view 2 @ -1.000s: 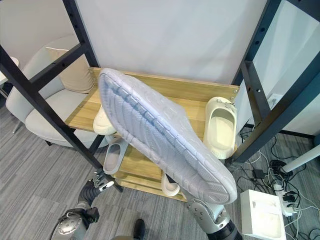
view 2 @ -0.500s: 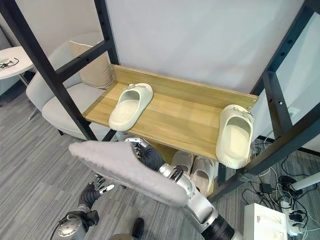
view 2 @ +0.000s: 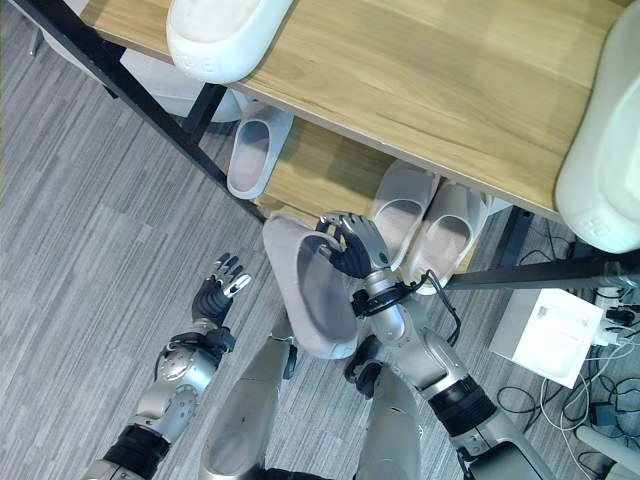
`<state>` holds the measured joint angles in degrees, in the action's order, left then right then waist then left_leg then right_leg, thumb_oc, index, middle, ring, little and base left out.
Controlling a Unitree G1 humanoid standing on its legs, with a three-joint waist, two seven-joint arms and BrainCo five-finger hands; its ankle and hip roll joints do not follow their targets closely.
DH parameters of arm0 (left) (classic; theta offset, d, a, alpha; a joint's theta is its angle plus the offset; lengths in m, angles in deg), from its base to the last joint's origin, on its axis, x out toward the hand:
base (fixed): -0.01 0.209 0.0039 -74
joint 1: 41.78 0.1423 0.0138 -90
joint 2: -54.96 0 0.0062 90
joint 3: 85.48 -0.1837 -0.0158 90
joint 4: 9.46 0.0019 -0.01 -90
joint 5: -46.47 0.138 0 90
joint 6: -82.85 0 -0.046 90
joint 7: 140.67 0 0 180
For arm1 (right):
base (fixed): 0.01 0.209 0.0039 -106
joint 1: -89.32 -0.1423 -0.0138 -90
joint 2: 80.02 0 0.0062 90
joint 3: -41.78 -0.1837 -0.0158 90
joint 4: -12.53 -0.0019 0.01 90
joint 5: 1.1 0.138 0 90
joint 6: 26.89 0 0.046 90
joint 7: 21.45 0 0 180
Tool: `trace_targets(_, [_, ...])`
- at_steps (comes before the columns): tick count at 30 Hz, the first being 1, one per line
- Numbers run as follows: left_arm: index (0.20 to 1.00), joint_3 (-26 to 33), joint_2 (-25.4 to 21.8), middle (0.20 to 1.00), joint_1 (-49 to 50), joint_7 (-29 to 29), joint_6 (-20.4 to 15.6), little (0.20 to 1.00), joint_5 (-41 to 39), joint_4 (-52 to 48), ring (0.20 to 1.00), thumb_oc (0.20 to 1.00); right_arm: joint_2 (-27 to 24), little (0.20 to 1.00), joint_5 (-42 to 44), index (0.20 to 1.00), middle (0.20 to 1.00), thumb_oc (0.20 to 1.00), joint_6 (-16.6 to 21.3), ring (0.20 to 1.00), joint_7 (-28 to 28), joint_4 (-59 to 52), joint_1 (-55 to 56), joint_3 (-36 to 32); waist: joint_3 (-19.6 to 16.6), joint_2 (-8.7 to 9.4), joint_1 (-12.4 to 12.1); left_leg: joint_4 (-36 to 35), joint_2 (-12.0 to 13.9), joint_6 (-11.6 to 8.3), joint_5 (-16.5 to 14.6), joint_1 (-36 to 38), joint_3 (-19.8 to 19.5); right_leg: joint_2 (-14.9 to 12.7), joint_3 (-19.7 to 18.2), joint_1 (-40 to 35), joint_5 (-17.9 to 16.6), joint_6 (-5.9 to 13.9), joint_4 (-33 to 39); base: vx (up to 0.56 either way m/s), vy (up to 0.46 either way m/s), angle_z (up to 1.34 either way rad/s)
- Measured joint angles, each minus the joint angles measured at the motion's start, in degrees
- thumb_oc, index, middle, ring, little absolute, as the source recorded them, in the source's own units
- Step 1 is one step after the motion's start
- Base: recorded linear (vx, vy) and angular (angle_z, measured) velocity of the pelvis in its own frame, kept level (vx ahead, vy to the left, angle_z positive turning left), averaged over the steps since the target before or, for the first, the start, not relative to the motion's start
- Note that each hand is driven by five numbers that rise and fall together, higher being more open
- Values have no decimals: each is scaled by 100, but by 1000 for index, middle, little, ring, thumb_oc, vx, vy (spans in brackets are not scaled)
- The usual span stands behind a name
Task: Arrange the slippers neatly on the shoe rack.
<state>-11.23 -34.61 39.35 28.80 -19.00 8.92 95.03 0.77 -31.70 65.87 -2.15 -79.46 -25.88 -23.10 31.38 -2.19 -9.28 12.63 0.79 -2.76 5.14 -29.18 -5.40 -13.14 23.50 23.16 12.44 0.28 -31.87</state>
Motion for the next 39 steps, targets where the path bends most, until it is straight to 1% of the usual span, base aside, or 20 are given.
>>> trace_targets(3, [1000, -9, -136, 1000, -227, -83, -24, 1000, 46, -75, 1000, 1000, -4, 200, -332, 200, 200, 200, -218, 200, 341, 502, -656, 69, -5, 4, -35, 17, -20, 0, 1, -169, -1, -29, -6, 165, 1, -2, -48, -25, 20, 9])
trace_targets(4, [1000, 8, -182, 1000, -297, -92, -69, 1000, 47, -121, 1000, 1000, -14, 200, -389, 200, 200, 200, -332, 200, 437, 650, -807, 67, -12, 16, -122, 26, -36, 0, 1, -174, 0, -36, -19, 159, 5, 5, -60, -18, 34, 14])
trace_targets(6, [1000, 7, -290, 1000, -298, -123, -119, 1000, 47, -154, 1000, 1000, -17, 200, -448, 200, 200, 200, -373, 200, 574, 889, -1067, 71, -22, 34, -196, 109, -42, 1, 2, -194, -15, -40, -20, 155, 40, 24, -104, -3, 13, 4])
trace_targets(8, [1000, 8, -422, 1000, -242, -149, -170, 1000, 46, -295, 1000, 1000, -18, 200, -446, 200, 200, 200, -572, 200, 822, 1333, -1575, -76, -40, 62, -273, 296, -45, 38, 29, -219, -19, -53, -20, 102, 96, 30, -204, -26, 23, 3])
trace_targets(10, [1000, 11, -473, 1000, -255, -150, -180, 1000, 45, -295, 1000, 1000, -110, 200, -445, 200, 200, 200, -606, 200, 953, 1545, -1809, -174, -55, 85, -284, 382, -50, 101, 64, -288, -21, -52, 9, 119, 89, 79, -195, -62, 47, 5])
trace_targets(11, [1000, 8, -489, 1000, -289, -147, -183, 1000, 45, -295, 1000, 1000, -151, 200, -441, 200, 200, 200, -606, 200, 1024, 1874, -1993, -166, -56, 87, -310, 423, -52, 99, 101, -322, -18, -54, 9, 137, 90, 81, -199, 0, 0, 0])
trace_targets(12, [1000, 13, -508, 1000, -333, -154, -204, 1000, 46, -298, 1000, 1000, -180, 200, -423, 200, 200, 200, -700, 200, 1063, 2209, -2183, -155, -56, 87, -304, 455, -50, 97, 102, -357, -17, -53, 8, 157, 96, 81, -210, 0, 0, 0])
trace_targets(13, [1000, 24, -508, 1000, -355, -179, -247, 1000, 45, -302, 1000, 1000, -195, 200, -417, 200, 200, 200, -856, 200, 1073, 2398, -2238, -238, -56, 87, -302, 483, -50, 103, 94, -390, -22, -45, 7, 160, 107, 84, -222, -11, 22, 4])
trace_targets(14, [1000, 23, -520, 1000, -369, -201, -249, 1000, 47, -301, 1000, 1000, -229, 200, -414, 200, 200, 200, -913, 200, 1108, 2461, -2227, -261, -56, 87, -301, 495, -55, 105, 94, -405, -21, -46, -1, 167, 107, 84, -218, -10, 19, 3])
trace_targets(17, [1000, 42, -612, 1000, -513, -278, -265, 1000, 52, -303, 1000, 1000, -248, 200, -301, 200, 200, 200, -972, 200, 1197, 2875, -2345, -257, -54, 87, -298, 556, -48, 108, 67, -506, -33, -47, -1, 259, 142, 86, -267, 92, -24, 1])
trace_targets(18, [1000, 54, -667, 1000, -537, -312, -267, 1000, 99, -325, 1000, 1000, -281, 200, -275, 200, 200, 200, -958, 200, 1239, 2970, -2372, -176, -54, 88, -294, 628, -59, 109, -47, -553, -38, -68, -22, 307, 205, 83, -325, 0, 0, 0])
trace_targets(19, [1000, 74, -760, 1000, -550, -362, -308, 1000, 254, -382, 1000, 1000, -290, 200, -177, 200, 200, 200, -961, 200, 1271, 3119, -2477, -109, -55, 89, -285, 718, -59, 83, -43, -640, -38, -85, -26, 393, 236, 66, -419, 13, -2, 5])
trace_targets(20, [1000, 78, -857, 1000, -648, -471, -383, 1000, 479, -430, 1000, 1000, -290, 200, -75, 200, 200, 200, -968, 200, 1307, 3288, -2656, -105, -54, 88, -286, 827, -78, 116, -70, -891, -57, -133, -27, 665, 286, 30, -619, 23, -17, 12])
trace_targets(23, [1000, 47, -877, 1000, -1168, -701, -383, 1000, 727, -431, 1000, 1000, -252, 200, 60, 200, 200, 200, -1002, 200, 1372, 3636, -2859, -14, -50, 87, -291, 920, -111, 62, -82, -1256, -174, -168, 42, 982, 349, -23, -848, 33, -20, 17])
trace_targets(26, [1000, 56, -876, 1000, -1382, -804, -411, 1000, 772, -475, 1000, 1000, -143, 200, 167, 200, 200, 200, -1064, 200, 1441, 3774, -2948, 140, -49, 89, -281, 904, -123, 35, -56, -1292, -192, -189, 60, 1028, 354, -30, -873, 35, -9, 6])
trace_targets(29, [1000, 52, -865, 1000, -1398, -885, -421, 1000, 772, -528, 1000, 1000, -36, 200, 331, 200, 200, 200, -1064, 200, 1486, 4028, -3125, 138, -48, 90, -264, 890, -141, 41, -52, -1290, -192, -210, 69, 1026, 353, -27, -869, 11, -1, 0])
trace_targets(31, [1000, 45, -857, 1000, -1333, -937, -448, 1000, 770, -543, 1000, 1000, -34, 200, 515, 200, 200, 200, -1073, 200, 1545, 4524, -3406, 184, -48, 90, -266, 860, -157, 69, -9, -1294, -208, -223, 91, 1027, 353, -26, -856, 11, 13, 5])
trace_targets(34, [1000, 7, -857, 1000, -1190, -953, -474, 1000, 767, -571, 1000, 1000, -42, 200, 763, 200, 200, 200, -1074, 200, 1677, 4832, -3738, 186, -48, 91, -267, 798, -173, 70, 48, -1301, -241, -232, 139, 1036, 348, -18, -813, 16, 2, 7])
trace_targets(38, [1000, 1, -862, 1000, -967, -952, -475, 1000, 723, -678, 1000, 1000, -48, 200, 1031, 200, 200, 200, -1071, 200, 1806, 5055, -4053, 220, -48, 91, -382, 755, -192, 10, 113, -1323, -309, -228, 180, 1037, 355, -16, -786, 24, -7, 8])
trace_targets(39, [1000, 1, -867, 1000, -944, -952, -478, 1000, 722, -730, 1000, 1000, -48, 667, 1072, 667, 667, 667, -1076, 667, 1814, 5175, -4142, 245, -48, 90, -401, 695, -209, 21, 158, -1322, -330, -231, 183, 1038, 356, -15, -774, 30, -2, 13])
